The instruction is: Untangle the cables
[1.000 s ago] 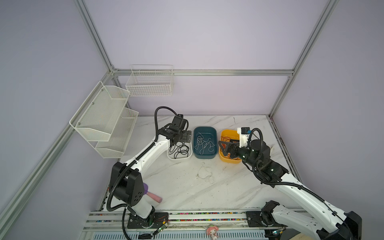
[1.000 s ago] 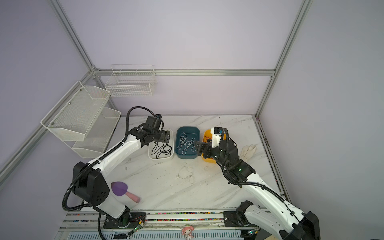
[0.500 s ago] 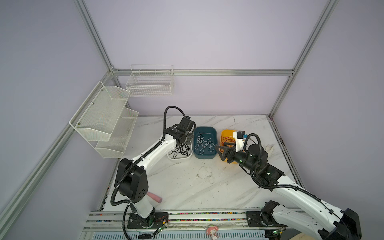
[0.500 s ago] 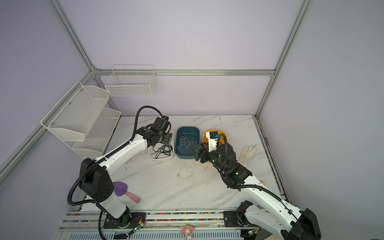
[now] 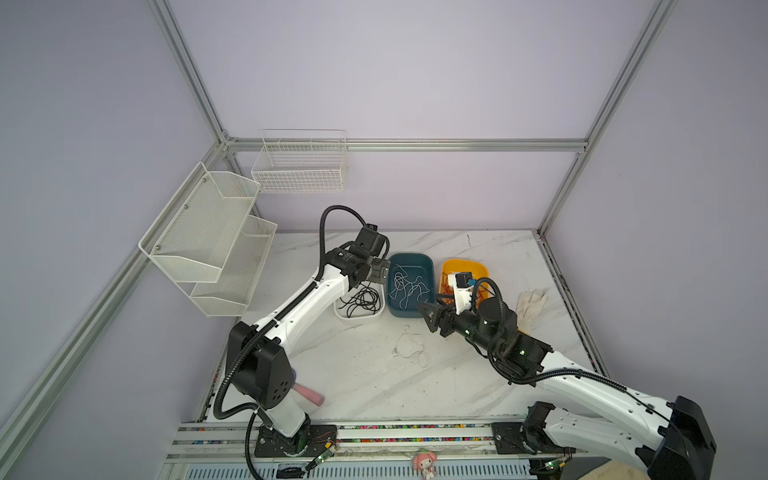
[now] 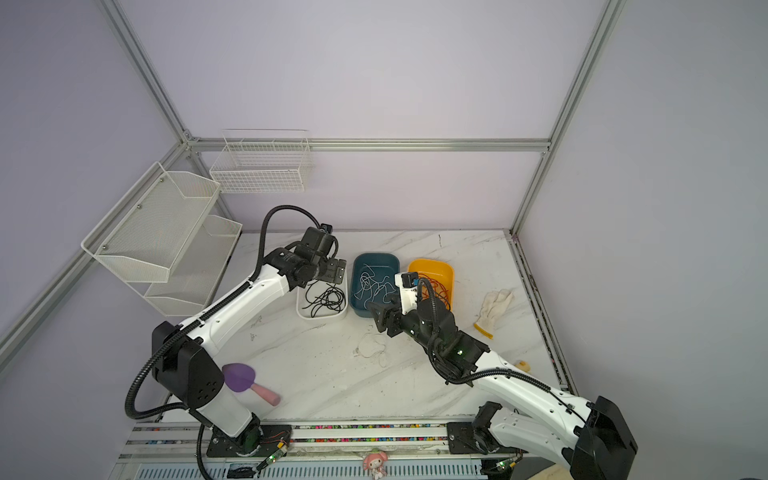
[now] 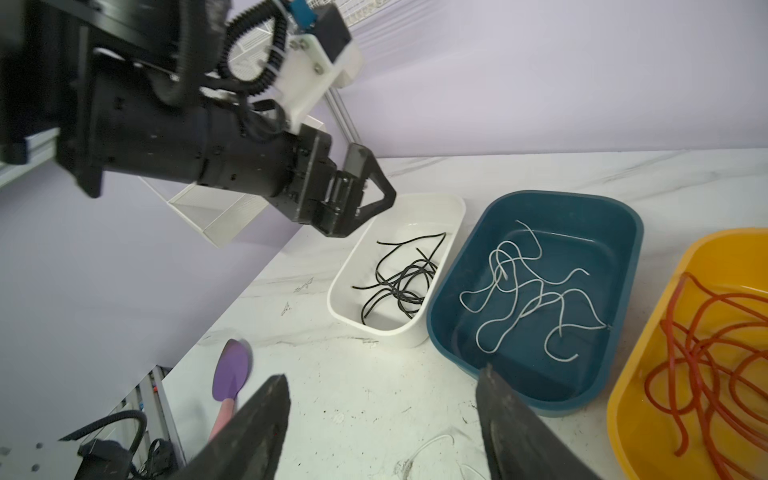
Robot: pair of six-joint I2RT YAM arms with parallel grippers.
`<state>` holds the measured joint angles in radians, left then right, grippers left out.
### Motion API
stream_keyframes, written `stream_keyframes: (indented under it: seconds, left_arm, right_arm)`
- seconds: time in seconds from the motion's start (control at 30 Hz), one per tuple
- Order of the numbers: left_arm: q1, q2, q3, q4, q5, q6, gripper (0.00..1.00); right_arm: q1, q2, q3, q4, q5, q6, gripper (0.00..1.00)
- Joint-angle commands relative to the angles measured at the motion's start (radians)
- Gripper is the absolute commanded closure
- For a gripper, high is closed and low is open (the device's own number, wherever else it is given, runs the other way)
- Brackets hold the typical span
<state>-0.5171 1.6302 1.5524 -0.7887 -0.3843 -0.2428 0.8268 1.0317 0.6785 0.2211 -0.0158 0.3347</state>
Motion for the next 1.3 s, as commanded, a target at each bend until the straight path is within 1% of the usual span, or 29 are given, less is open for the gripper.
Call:
stream_keyframes:
  seconds: [0.0,0.1,0.23,0.33,0.37,0.4,0.43,0.57,0.77,0.87,1.1,1.27]
  left_arm:
    - [0.009,-0.136,-0.057,0.074,0.065,-0.013,0.00]
    - [0.011,-0.258,-0.165,0.162,0.094,-0.002,0.00]
    - [0.014,-0.404,-0.321,0.267,0.103,0.017,0.00]
    - [0.015,-0.496,-0.416,0.303,0.078,0.023,0.00]
    - [0.015,-0.520,-0.442,0.304,0.071,0.023,0.00]
    - [0.014,-0.538,-0.460,0.299,0.066,0.057,0.00]
    - [0.015,-0.553,-0.476,0.297,0.060,0.064,0.00]
    - [0.015,-0.617,-0.536,0.293,0.006,0.062,0.00]
    - [0.014,-0.740,-0.667,0.420,-0.013,0.065,0.00]
    - [0.014,-0.773,-0.713,0.473,-0.013,0.074,0.00]
    - [0.015,-0.780,-0.712,0.469,-0.019,0.085,0.00]
    - [0.014,-0.778,-0.712,0.467,-0.022,0.095,0.00]
  right_arm:
    - [0.004,0.009,0.006,-0.060,0.047,0.014,0.25]
    - [0.010,0.000,-0.020,-0.075,0.042,0.036,0.25]
    - [0.018,0.006,-0.049,-0.103,0.042,0.059,0.24]
    - [0.026,0.030,-0.073,-0.115,0.040,0.081,0.24]
    - [0.028,0.039,-0.083,-0.111,0.039,0.094,0.24]
    - [0.032,0.049,-0.093,-0.109,0.038,0.105,0.24]
    - [0.035,0.060,-0.100,-0.106,0.037,0.116,0.24]
    - [0.067,0.109,-0.121,-0.088,0.044,0.143,0.24]
    - [0.102,0.193,-0.145,-0.037,0.068,0.175,0.24]
    - [0.113,0.240,-0.143,-0.018,0.082,0.183,0.24]
    - [0.138,0.322,-0.124,-0.002,0.124,0.180,0.24]
    - [0.143,0.337,-0.121,0.023,0.132,0.175,0.26]
